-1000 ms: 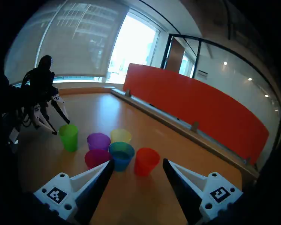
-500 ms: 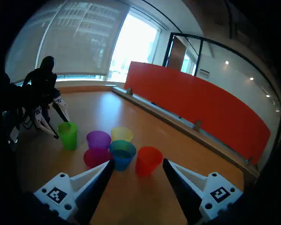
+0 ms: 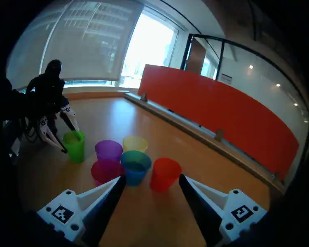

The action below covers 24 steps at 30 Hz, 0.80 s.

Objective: Pour water

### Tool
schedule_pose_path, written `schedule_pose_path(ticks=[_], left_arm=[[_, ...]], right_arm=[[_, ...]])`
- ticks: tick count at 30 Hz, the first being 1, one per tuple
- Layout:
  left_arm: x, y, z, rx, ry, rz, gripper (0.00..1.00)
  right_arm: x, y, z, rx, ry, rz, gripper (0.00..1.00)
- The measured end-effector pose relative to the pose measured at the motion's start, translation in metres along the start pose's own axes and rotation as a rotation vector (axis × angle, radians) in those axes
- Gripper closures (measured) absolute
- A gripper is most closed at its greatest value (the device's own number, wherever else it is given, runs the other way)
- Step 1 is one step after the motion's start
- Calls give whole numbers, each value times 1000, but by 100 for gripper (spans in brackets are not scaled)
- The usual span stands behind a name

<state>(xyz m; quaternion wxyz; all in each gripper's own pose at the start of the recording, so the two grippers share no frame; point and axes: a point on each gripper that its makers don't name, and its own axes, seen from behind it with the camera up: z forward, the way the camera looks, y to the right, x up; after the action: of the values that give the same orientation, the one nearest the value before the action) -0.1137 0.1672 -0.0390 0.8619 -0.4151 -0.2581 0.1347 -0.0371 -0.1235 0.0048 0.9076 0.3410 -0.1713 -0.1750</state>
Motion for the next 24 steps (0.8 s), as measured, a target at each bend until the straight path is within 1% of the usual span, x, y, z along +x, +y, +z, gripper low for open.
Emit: schedule_pose_path(ticks=[3, 9, 12, 24], left_arm=[[-1, 2, 3, -7, -3, 1, 10], [4, 2, 6, -6, 8, 4, 10], [4, 2, 6, -8, 3, 4, 11], [5, -3, 6, 5, 1, 18, 11]], right_arm=[[-1, 0, 1, 1, -2, 0, 0], [-3, -2, 5, 5, -5, 1, 0], [-3, -3, 6, 7, -7, -1, 0], [-3, -4, 10, 9, -9, -9, 0]])
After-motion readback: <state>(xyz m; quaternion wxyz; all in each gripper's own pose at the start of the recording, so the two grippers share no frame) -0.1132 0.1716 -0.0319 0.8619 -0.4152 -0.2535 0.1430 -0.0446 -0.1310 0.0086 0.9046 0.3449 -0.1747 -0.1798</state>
